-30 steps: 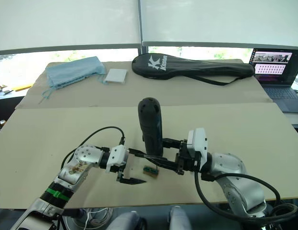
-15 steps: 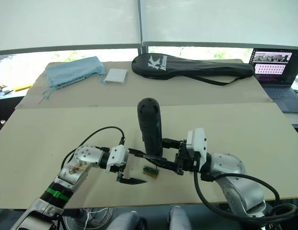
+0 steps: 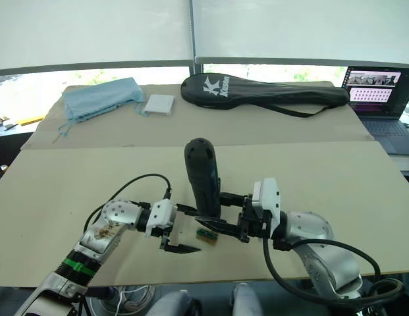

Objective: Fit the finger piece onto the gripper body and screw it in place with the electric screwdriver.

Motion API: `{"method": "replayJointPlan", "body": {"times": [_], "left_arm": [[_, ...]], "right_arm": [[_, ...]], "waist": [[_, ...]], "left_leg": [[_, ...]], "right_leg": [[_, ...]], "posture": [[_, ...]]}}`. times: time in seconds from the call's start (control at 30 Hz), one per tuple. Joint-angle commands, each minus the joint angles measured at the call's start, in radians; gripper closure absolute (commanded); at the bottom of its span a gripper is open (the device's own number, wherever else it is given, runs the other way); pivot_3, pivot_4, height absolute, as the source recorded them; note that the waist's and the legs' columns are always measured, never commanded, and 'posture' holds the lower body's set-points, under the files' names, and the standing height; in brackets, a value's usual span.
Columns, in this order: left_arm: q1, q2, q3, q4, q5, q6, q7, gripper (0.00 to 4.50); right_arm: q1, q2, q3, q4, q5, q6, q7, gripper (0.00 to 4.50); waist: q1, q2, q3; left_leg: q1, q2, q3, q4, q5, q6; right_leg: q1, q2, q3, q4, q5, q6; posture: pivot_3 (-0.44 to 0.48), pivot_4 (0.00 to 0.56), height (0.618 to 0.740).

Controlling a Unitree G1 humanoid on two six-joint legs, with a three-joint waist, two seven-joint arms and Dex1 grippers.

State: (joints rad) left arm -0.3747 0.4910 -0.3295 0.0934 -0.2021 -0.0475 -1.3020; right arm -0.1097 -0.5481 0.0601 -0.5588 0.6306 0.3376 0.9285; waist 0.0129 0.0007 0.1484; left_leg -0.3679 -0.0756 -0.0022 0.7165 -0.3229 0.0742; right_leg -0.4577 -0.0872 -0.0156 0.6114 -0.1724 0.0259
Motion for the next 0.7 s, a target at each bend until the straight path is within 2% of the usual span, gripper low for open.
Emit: {"method": "replayJointPlan", "body": {"times": [0.03,0.7], "left_arm": [[-0.009,0.001,0.018,-0.021,-0.018,-0.006,0.001,0.0],[-0.012,-0.002,0.018,-0.016,-0.015,-0.011,0.004,0.0]], "right_arm": [[-0.016,0.003,-0.023,-0.028,0.012,-0.036,0.007,2.6],[-0.006,-0.012,-0.021,-0.049,0.039,-0.004,0.011,2.6]], "waist": [[0.0,0.0,0.0],[0.0,0.0,0.0]], "left_leg": [[0.0,0.0,0.0,0.0,0.0,0.0],[0.0,0.0,0.0,0.0,0.0,0.0]], "right_leg": [[0.0,0.0,0.0,0.0,0.0,0.0],[0.0,0.0,0.0,0.0,0.0,0.0]], "posture": [[0.0,0.15,0.736],[0.0,0.15,0.736]]}}
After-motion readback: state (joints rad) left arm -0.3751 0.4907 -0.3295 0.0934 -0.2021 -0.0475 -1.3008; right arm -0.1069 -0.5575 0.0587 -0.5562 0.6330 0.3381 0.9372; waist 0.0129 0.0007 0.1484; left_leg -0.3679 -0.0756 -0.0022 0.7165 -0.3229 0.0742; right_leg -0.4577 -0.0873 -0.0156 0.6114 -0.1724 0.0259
